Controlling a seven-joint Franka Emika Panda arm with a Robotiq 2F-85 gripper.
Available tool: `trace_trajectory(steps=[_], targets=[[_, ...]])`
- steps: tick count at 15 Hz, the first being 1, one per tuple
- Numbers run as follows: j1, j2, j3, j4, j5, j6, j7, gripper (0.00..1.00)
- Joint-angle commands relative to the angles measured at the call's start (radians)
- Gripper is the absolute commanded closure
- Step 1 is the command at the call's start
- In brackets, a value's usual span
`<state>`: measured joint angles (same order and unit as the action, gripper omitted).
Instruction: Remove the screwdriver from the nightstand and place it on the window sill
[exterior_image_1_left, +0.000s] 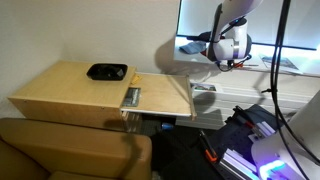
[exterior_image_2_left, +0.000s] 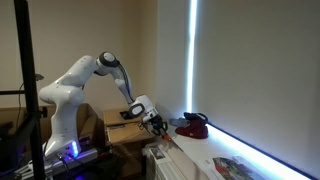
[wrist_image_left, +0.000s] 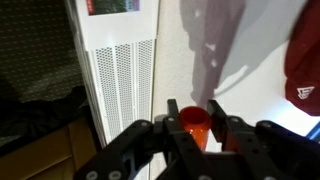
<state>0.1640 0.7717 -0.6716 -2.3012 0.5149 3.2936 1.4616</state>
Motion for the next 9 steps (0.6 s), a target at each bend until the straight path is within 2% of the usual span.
trace_trajectory(steps=[1, 4, 6, 7, 9], targets=[[0.04, 0.098, -0.092, 0.186, 0.092, -0.057, 0.104, 0.92], [0.084, 0.181, -0.217, 0.343, 0.117, -0.231, 0.21, 0.92], [0.076, 0.236, -0.266, 0.412, 0.043, -0.354, 0.32, 0.92], [0.06, 0.135, -0.211, 0.333, 0.012, -0.268, 0.27, 0.67], [0.056, 0.173, -0.234, 0.379, -0.017, -0.318, 0.334, 0.67]])
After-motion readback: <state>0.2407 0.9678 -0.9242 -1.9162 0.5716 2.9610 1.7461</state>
